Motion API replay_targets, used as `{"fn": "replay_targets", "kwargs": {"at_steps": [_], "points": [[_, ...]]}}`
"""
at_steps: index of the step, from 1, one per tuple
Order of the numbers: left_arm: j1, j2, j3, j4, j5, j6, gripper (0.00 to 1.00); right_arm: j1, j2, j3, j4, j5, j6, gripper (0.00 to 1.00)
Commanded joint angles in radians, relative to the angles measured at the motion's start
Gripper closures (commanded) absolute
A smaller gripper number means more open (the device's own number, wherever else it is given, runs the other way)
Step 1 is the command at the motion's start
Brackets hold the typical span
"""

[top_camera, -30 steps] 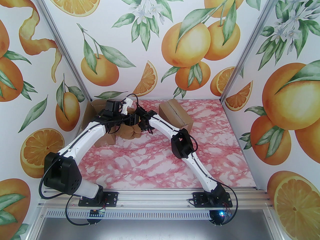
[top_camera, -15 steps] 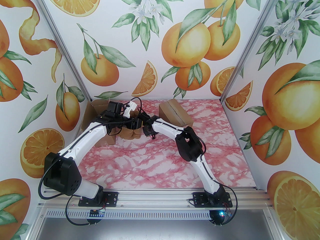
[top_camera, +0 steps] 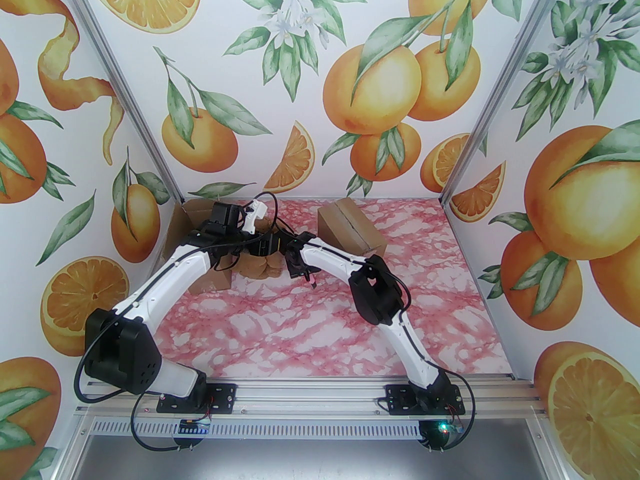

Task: Unpack the express box

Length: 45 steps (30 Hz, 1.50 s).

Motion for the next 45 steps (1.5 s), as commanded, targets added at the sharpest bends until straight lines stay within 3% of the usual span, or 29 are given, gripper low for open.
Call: {"fn": "replay_targets", "kwargs": {"at_steps": [1, 7, 17, 22, 25, 33, 37, 45], "points": [[-0.007, -0.051, -0.002, 0.118, -0.018, -0.009, 0.39, 0.017, 0.063, 0.011, 0.014, -0.031, -0.016, 0.42], [-0.007, -0.055, -0.007, 0.127, -0.021, -0.010, 0.39, -0.001, 0.079, 0.006, 0.049, -0.056, -0.021, 0.45], [-0.010, -0.038, -0.001, 0.156, 0.005, -0.016, 0.39, -0.037, 0.114, 0.078, 0.032, -0.138, -0.049, 0.59], [-0.010, -0.037, -0.002, 0.156, 0.006, -0.015, 0.38, -0.046, 0.144, 0.115, -0.036, -0.165, -0.029, 0.55], [-0.010, -0.033, -0.002, 0.156, 0.009, -0.015, 0.38, -0.050, 0.166, 0.121, -0.058, -0.175, 0.002, 0.45], [-0.010, -0.023, 0.015, 0.142, 0.011, -0.007, 0.38, -0.056, 0.232, 0.205, -0.125, -0.252, -0.001, 0.56], [-0.010, -0.020, 0.018, 0.138, 0.008, -0.003, 0.38, -0.057, 0.187, 0.165, -0.100, -0.235, 0.009, 0.65], [-0.008, -0.037, -0.004, 0.148, 0.003, 0.001, 0.38, -0.082, -0.087, -0.088, 0.147, -0.212, 0.070, 0.68]]}}
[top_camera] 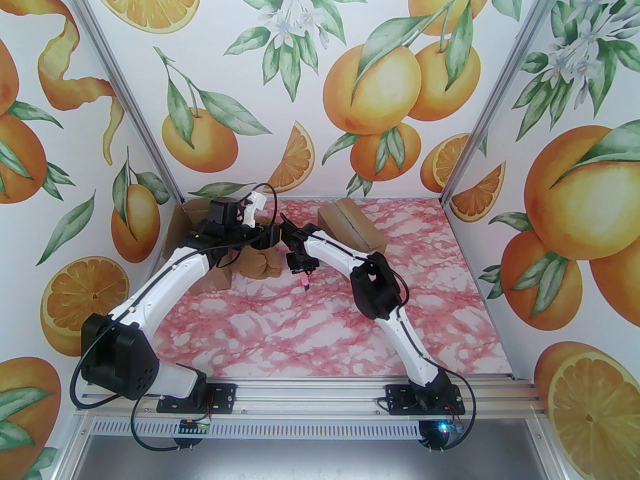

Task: Unpack the express box

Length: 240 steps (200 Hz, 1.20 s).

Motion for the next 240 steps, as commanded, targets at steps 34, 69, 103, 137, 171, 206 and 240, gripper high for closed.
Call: {"fn": "replay_targets", "kwargs": {"at_steps": [34, 69, 103, 137, 171, 206, 240], "points": [[0.002, -0.029, -0.054, 0.035, 0.022, -0.015, 0.38, -0.025, -0.256, -0.317, 0.376, -0.003, 0.021, 0.69], [0.013, -0.002, -0.037, 0.036, 0.025, -0.049, 0.37, -0.023, -0.336, -0.448, 0.472, -0.017, -0.051, 0.69], [0.028, 0.050, 0.005, 0.004, 0.063, -0.059, 0.37, -0.018, -0.449, -0.582, 0.616, -0.037, -0.157, 0.68], [0.045, 0.119, 0.072, -0.044, 0.122, -0.062, 0.37, -0.012, -0.529, -0.667, 0.699, -0.060, -0.259, 0.68], [0.052, 0.128, 0.072, -0.009, 0.179, -0.081, 0.37, -0.016, -0.601, -0.757, 0.819, -0.078, -0.320, 0.67], [0.052, 0.079, 0.001, 0.109, 0.282, -0.091, 0.38, -0.027, -0.641, -0.799, 0.930, -0.053, -0.324, 0.67], [0.052, 0.019, -0.119, 0.210, 0.353, -0.105, 0.37, -0.038, -0.658, -0.776, 0.986, -0.052, -0.269, 0.67]]}}
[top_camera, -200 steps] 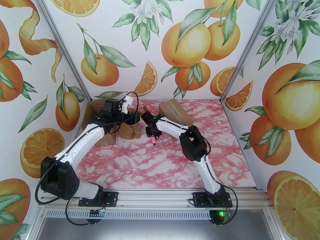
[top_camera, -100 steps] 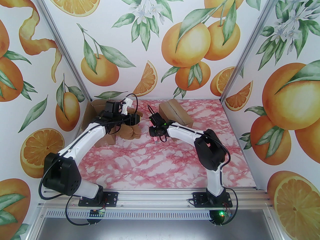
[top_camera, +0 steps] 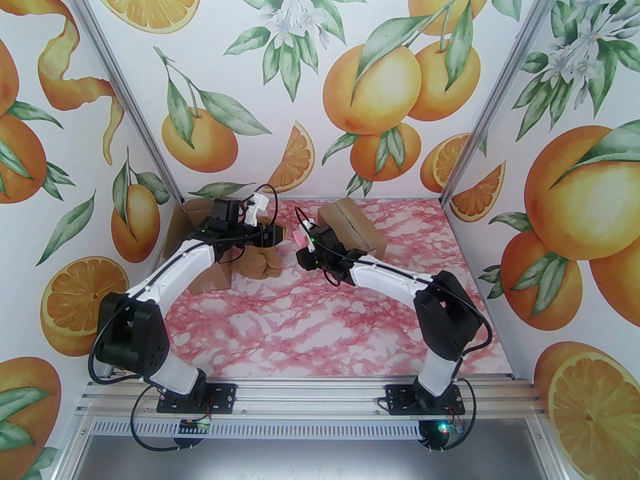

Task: Unpack the express box

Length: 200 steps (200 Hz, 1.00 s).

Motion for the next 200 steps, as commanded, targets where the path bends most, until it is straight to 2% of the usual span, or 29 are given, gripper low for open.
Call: {"fn": "replay_targets", "kwargs": {"at_steps": [1, 50, 98, 200], "points": [[0.003, -0.071, -0.079, 0.115, 0.095, -0.021, 0.37, -0.011, -0.049, 0.011, 0.118, 0.008, 0.033, 0.67], [-0.007, -0.138, -0.261, 0.324, 0.121, -0.042, 0.34, -0.013, -0.061, 0.053, 0.135, -0.020, 0.123, 0.66], [-0.033, -0.082, -0.272, 0.438, 0.148, -0.050, 0.33, -0.014, -0.089, 0.047, 0.160, -0.039, 0.205, 0.66], [-0.055, -0.013, -0.254, 0.485, 0.170, -0.038, 0.33, -0.008, -0.109, 0.046, 0.209, -0.089, 0.310, 0.66]]}}
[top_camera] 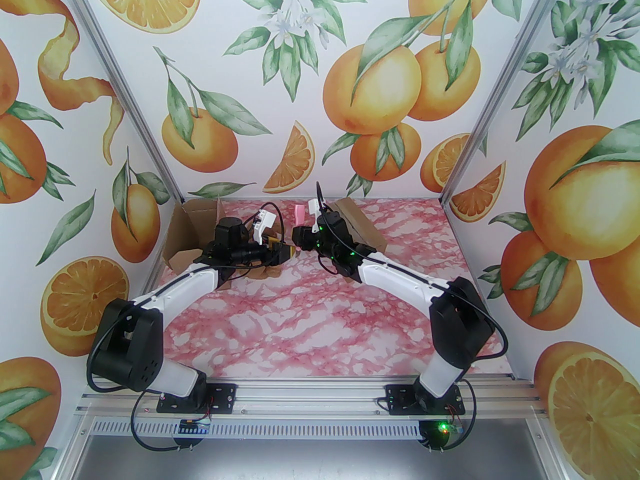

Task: Unpack the express box

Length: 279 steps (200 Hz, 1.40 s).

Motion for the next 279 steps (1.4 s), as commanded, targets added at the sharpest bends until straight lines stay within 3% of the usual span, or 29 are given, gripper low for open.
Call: {"fn": "replay_targets", "kwargs": {"at_steps": [1, 74, 183, 204, 241, 279], "points": [[-0.007, 0.027, 0.012, 0.061, 0.031, 0.004, 0.33, 0.003, -0.036, 0.020, 0.052, -0.036, 0.033, 0.66], [-0.019, 0.078, 0.069, 0.065, 0.060, 0.016, 0.42, 0.016, -0.036, 0.020, 0.095, -0.061, 0.062, 0.66], [-0.035, 0.081, 0.124, 0.003, 0.036, 0.063, 0.81, 0.017, -0.034, 0.007, 0.110, -0.070, 0.084, 0.66], [-0.048, 0.059, 0.149, -0.065, -0.016, 0.121, 0.86, 0.015, -0.043, -0.004, 0.112, -0.048, 0.106, 0.62], [-0.077, 0.018, 0.208, -0.215, -0.190, 0.255, 0.91, -0.005, -0.087, -0.040, 0.149, 0.006, 0.248, 0.40], [-0.113, -0.030, 0.260, -0.274, -0.408, 0.372, 0.91, -0.005, -0.181, -0.129, 0.246, 0.138, 0.434, 0.32]]}}
